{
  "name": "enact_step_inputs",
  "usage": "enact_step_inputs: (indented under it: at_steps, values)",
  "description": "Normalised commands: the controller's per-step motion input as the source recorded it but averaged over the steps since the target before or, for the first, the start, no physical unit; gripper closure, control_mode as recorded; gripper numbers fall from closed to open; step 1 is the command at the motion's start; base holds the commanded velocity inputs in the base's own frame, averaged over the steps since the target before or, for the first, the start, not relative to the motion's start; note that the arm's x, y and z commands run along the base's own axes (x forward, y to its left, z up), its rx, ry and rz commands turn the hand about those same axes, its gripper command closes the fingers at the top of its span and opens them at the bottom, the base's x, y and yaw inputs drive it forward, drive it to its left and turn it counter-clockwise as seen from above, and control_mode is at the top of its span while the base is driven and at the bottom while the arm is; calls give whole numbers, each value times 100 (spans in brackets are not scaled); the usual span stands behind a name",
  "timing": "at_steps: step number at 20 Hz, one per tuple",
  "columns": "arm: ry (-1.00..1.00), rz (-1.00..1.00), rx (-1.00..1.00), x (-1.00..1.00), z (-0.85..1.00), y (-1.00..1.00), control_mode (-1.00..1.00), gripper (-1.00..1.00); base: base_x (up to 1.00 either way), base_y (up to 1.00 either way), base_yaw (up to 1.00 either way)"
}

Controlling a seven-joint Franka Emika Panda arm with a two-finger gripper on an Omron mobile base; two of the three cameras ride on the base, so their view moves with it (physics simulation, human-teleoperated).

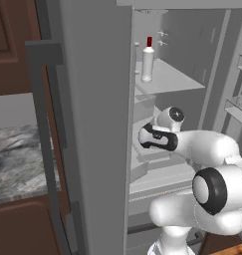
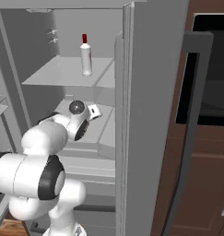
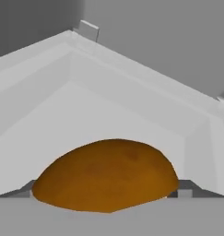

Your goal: Place the liquor on the top shelf of the fridge to keep it out of children's reach, and place the mushroom and garlic on lower shelves for easy access.

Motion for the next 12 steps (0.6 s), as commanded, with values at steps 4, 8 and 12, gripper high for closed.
enact_step_inputs:
  at_steps: [4, 8, 12]
  values:
    - [3, 0, -8, 21, -42, 7, -100, -100, 0, 0, 0]
    - [15, 0, -1, 60, -100, -3, -100, -100, 0, 0, 0]
    - [25, 0, 3, 44, -100, -3, -100, -100, 0, 0, 0]
